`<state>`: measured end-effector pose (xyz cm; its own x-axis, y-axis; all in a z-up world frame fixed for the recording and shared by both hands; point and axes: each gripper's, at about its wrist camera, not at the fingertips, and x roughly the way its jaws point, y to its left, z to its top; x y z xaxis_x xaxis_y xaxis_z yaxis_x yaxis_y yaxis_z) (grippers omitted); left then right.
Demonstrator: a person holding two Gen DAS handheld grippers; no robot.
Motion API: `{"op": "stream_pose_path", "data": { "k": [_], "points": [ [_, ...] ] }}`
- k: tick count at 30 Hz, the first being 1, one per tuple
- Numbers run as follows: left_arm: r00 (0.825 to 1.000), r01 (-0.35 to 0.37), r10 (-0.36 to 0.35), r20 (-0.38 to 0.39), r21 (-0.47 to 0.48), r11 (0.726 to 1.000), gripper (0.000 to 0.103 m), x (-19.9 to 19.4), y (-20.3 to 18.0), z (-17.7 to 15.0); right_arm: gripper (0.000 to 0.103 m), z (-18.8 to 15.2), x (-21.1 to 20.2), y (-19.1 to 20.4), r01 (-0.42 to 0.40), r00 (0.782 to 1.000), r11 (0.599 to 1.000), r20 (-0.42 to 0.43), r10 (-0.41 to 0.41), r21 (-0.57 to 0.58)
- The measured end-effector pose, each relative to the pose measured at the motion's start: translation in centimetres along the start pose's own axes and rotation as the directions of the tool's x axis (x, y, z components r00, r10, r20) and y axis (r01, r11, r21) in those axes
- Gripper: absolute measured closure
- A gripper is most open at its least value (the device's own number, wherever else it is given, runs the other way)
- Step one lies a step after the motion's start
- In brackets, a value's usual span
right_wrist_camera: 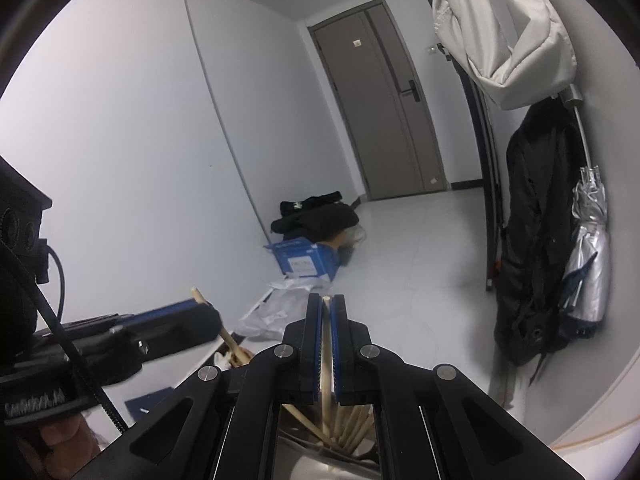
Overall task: Organize utensils
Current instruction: 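Lower the chopstick into the holder and open the right tool, then move both tools back over the last chopsticks on the tablecloth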
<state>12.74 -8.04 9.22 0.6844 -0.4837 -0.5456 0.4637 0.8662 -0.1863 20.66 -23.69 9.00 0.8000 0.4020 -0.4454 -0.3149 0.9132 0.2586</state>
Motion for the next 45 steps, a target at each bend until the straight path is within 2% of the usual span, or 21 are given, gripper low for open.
{"op": "stream_pose_path", "data": {
  "k": [7, 13, 17, 20, 24, 27, 29, 32, 35, 37, 45],
  "points": [
    [0.999, 0.024, -0.024, -0.039, -0.01, 1.0, 0.101, -0.1, 0.5, -1.5, 0.1, -1.2, 0.9, -1.0, -0.052, 0.997, 0.998, -0.062, 0.054, 0.036],
    [0.997, 0.04, -0.041, -0.066, -0.022, 0.999, 0.1, 0.2, 0.9, -2.5, 0.099, -2.7, 1.3, -1.5, -0.065, 0.992, 0.996, -0.109, 0.071, 0.056],
    [0.991, 0.077, -0.081, -0.109, -0.047, 0.996, 0.1, 0.7, 1.2, -3.3, 0.097, -3.1, 1.0, -1.8, -0.091, 0.986, 0.993, -0.134, 0.101, 0.077],
    [0.992, 0.067, -0.073, -0.105, -0.064, 0.996, 0.1, 0.3, 1.5, -3.6, 0.096, -3.5, 0.6, -1.5, -0.072, 0.985, 0.996, -0.155, 0.08, 0.058],
    [0.996, 0.036, -0.044, -0.081, -0.108, 0.993, 0.1, -0.8, 2.3, -3.3, 0.094, -3.7, -1.1, -1.4, -0.057, 0.989, 0.997, -0.131, 0.064, 0.058],
    [0.997, -0.012, 0.001, -0.078, -0.146, 0.989, 0.088, -1.5, 2.9, -3.2, 0.078, -3.6, -2.9, -1.7, -0.021, 0.994, 0.997, -0.101, 0.028, 0.078],
    [0.997, -0.039, 0.027, -0.07, -0.18, 0.983, 0.064, -2.1, 3.2, -3.4, 0.075, -3.6, -4.4, -1.8, -0.006, 0.997, 0.995, -0.074, 0.013, 0.097],
    [0.997, -0.076, 0.07, -0.037, -0.213, 0.974, 0.052, -3.2, 3.3, -3.7, 0.07, -3.3, -5.9, -1.5, 0.013, 0.998, 0.995, -0.055, -0.008, 0.096],
    [0.992, -0.129, 0.127, -0.023, -0.222, 0.966, 0.049, -4.1, 3.1, -4.0, 0.062, -3.2, -7.2, -0.5, 0.026, 0.999, 0.997, -0.039, -0.023, 0.076],
    [0.988, -0.152, 0.155, -0.006, -0.232, 0.961, 0.04, -5.2, 3.0, -4.4, 0.054, -3.2, -8.2, 0.5, 0.034, 0.999, 0.997, -0.026, -0.032, 0.063],
    [0.967, -0.23, 0.251, 0.047, -0.266, 0.936, 0.024, -8.2, 3.2, -5.5, 0.038, -4.4, -11.1, 3.9, 0.031, 0.999, 0.999, 0.022, -0.032, 0.014]
  ]
}}
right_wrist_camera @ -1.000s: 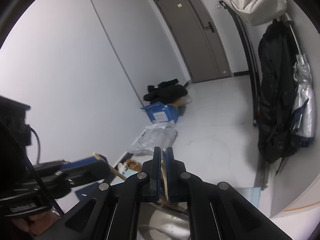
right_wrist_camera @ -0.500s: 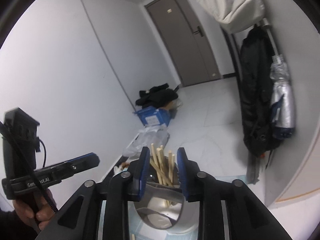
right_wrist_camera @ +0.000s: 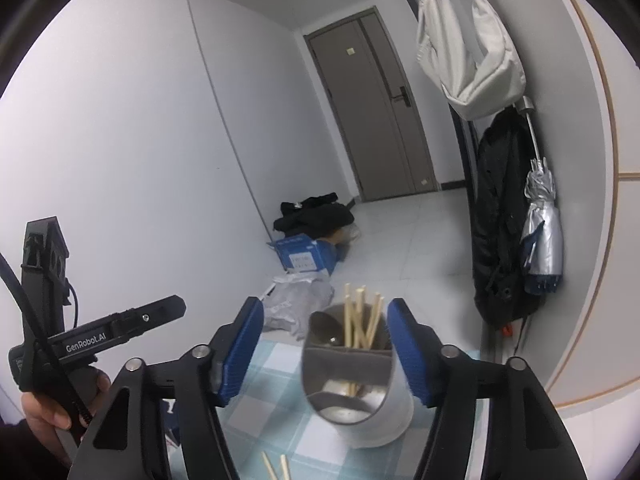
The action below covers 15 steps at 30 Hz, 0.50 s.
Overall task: Organize utensils
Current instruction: 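Move both tools back over the last chopsticks on the tablecloth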
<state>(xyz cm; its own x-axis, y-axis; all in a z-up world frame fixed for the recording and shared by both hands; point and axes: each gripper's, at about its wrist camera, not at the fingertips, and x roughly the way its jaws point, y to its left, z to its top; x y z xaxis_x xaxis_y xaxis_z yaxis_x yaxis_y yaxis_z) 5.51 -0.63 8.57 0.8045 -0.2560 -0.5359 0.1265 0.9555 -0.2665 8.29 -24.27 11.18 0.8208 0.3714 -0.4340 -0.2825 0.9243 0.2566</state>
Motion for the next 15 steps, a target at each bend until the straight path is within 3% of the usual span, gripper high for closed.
{"op": "stream_pose_path", "data": {
  "k": [5, 15],
  "points": [
    [0.999, -0.032, 0.033, 0.034, -0.014, 0.999, 0.014, -1.4, 0.8, -1.1, 0.034, -1.3, -0.8, 1.3, -0.005, 1.0, 1.0, -0.011, 0.005, -0.006],
    [0.996, -0.079, 0.081, 0.04, -0.027, 0.996, 0.007, -2.0, 2.4, -4.3, 0.026, -5.3, -0.9, 3.4, -0.004, 0.999, 0.999, -0.048, 0.002, -0.046]
  ]
}}
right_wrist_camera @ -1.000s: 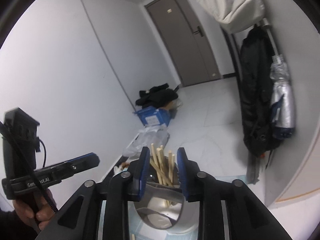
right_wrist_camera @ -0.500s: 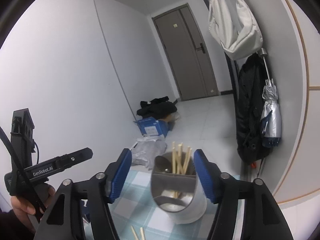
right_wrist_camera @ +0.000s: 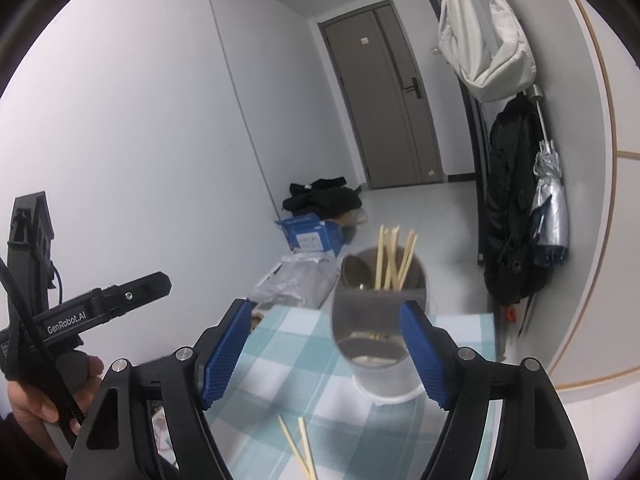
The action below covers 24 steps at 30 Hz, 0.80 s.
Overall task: Organize utensils
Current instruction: 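Move both tools back over the last chopsticks on the tablecloth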
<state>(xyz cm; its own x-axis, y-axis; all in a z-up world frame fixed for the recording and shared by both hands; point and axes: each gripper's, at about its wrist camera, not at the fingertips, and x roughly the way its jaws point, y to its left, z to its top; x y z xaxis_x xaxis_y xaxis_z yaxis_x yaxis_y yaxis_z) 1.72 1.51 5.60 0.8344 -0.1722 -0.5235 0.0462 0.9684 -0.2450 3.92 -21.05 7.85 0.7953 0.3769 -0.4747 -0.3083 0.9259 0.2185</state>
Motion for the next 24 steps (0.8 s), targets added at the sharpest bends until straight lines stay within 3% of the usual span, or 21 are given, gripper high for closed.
{"op": "stream_pose_path", "data": {
  "k": [6, 16, 24],
  "points": [
    [0.999, -0.047, 0.047, 0.013, 0.018, 0.999, 0.001, 0.3, 1.3, -2.1, 0.02, -2.7, 1.1, 0.4, 0.015, 0.999, 1.0, -0.051, -0.015, -0.002],
    [0.994, -0.074, 0.072, -0.085, -0.018, 0.997, 0.001, 3.0, 3.7, -4.2, 0.02, -6.5, 4.4, 0.4, 0.039, 0.984, 0.998, -0.173, -0.048, -0.05],
    [0.989, -0.094, 0.086, -0.123, -0.066, 0.993, 0.001, 4.1, 5.5, -4.6, 0.02, -8.5, 7.8, 0.7, 0.059, 0.959, 0.995, -0.271, -0.078, -0.079]
  ]
}}
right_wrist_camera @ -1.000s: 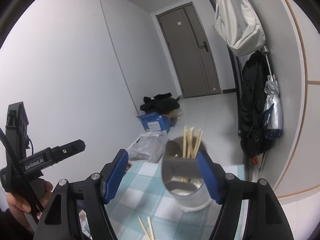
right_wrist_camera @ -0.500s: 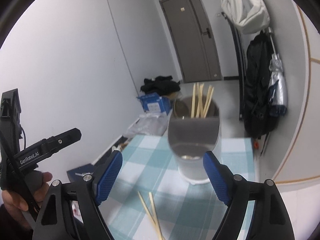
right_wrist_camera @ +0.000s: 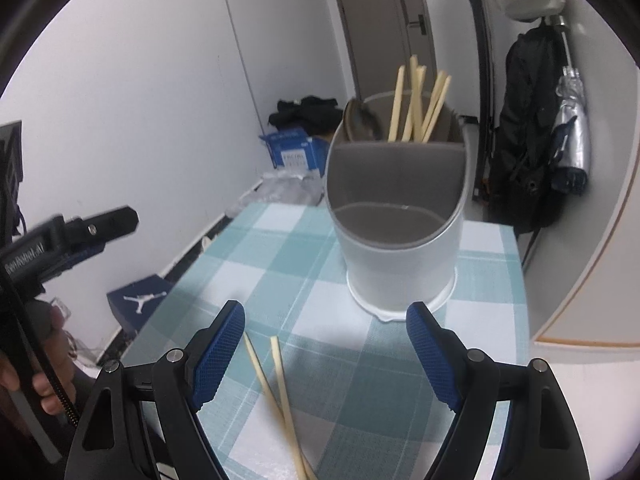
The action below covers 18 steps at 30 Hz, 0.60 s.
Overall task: Organize utensils
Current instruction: 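Move both tools back over the last chopsticks on the tablecloth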
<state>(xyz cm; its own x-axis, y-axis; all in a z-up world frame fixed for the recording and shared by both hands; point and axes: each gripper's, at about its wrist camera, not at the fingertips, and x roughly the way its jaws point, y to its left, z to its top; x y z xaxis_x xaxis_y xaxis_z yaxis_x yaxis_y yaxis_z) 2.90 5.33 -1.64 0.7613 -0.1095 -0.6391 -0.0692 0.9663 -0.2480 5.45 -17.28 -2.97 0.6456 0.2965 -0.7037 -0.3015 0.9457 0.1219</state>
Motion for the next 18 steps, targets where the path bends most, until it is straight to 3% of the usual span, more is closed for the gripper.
{"op": "stream_pose_path", "data": {
  "k": [6, 12, 15, 18],
  "points": [
    [0.999, -0.007, 0.005, -0.05, -0.055, 0.998, 0.001, 1.1, 2.0, 0.2, 0.02, -0.5, 2.9, 1.0, 0.001, 0.996, 0.999, -0.091, -0.004, -0.032],
    [0.996, -0.029, 0.02, -0.083, -0.105, 0.994, 0.001, 1.7, 3.6, 0.4, 0.022, -1.0, 6.2, 1.6, 0.01, 0.977, 0.998, -0.211, -0.023, -0.063],
    [0.995, -0.032, 0.019, -0.099, -0.131, 0.991, 0.001, 2.1, 4.0, 0.6, 0.026, -1.2, 7.6, 2.3, 0.006, 0.966, 0.995, -0.258, -0.031, -0.099],
    [0.994, -0.04, 0.025, -0.104, -0.149, 0.988, 0.001, 2.2, 4.3, 0.9, 0.038, -1.3, 8.9, 3.0, -0.012, 0.951, 0.991, -0.307, -0.03, -0.134]
  ]
}}
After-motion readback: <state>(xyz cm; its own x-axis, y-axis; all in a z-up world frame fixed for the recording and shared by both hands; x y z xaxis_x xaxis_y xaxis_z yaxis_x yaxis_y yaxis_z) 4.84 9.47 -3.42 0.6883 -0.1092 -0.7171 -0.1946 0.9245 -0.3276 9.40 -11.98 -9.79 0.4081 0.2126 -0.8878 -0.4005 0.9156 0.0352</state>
